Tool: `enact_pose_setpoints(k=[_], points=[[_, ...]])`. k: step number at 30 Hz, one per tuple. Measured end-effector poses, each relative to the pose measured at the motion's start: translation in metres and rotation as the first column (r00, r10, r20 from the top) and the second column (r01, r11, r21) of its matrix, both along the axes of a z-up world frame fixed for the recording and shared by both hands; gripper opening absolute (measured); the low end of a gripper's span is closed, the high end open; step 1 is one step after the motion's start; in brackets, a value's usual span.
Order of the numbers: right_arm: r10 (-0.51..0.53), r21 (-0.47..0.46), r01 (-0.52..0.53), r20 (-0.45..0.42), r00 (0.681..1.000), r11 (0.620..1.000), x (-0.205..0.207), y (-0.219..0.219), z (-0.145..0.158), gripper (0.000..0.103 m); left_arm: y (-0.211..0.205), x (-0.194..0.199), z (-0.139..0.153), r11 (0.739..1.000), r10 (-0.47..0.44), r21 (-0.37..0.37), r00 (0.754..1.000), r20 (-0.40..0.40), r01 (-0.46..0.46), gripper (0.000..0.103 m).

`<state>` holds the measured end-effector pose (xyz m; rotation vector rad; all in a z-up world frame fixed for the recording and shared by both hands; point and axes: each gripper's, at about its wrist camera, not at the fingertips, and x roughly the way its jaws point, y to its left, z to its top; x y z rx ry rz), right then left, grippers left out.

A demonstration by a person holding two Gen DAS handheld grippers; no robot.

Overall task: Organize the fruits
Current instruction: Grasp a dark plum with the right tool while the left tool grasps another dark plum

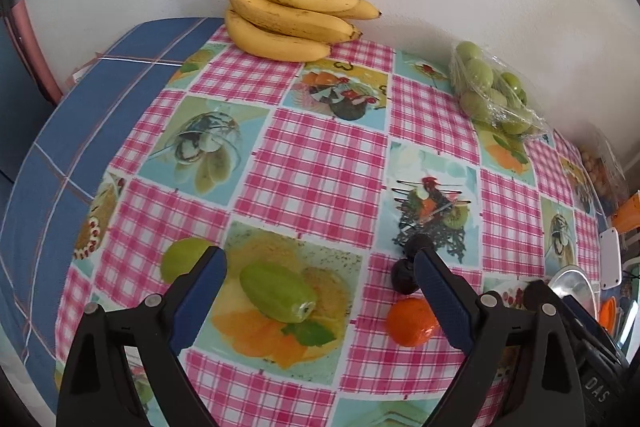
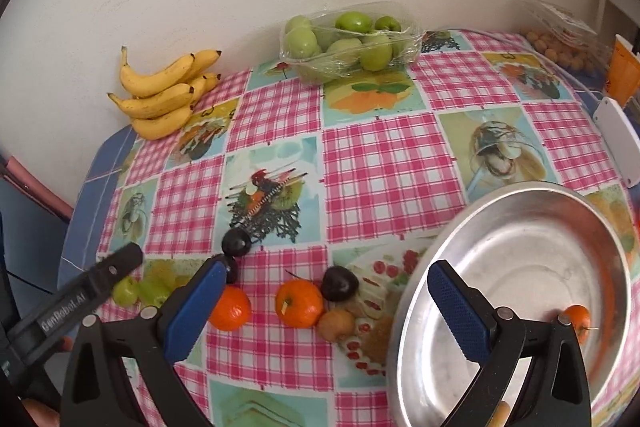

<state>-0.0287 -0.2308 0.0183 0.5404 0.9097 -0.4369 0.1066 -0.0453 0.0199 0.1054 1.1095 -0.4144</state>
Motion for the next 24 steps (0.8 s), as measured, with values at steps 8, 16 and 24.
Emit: enact_pose_setpoints(k=[8,16,24], points=[[0.006,0.047,-0.004,-0.035,0.999,0.999,0.02,-0.008,-0.013,0.068,-0.028,0.008,-0.012,0.998,-0.043,-0.044,0.995,-0.092,0.039,0.086],[0.02,0.095,-0.01,-0.104,0.994,0.995,0.028,-0.015,-0.032,0.047,-0.057,0.007,-0.032,0.992,-0.124,-0.052,0.978,-0.166,0.117,0.066],[0.002,0.099,0.016,-0.179,0.984,0.995,0.027,-0.018,-0.048,0.039,-0.062,0.01,-0.052,0.993,-0.121,-0.041,0.967,-0.225,0.114,0.05]])
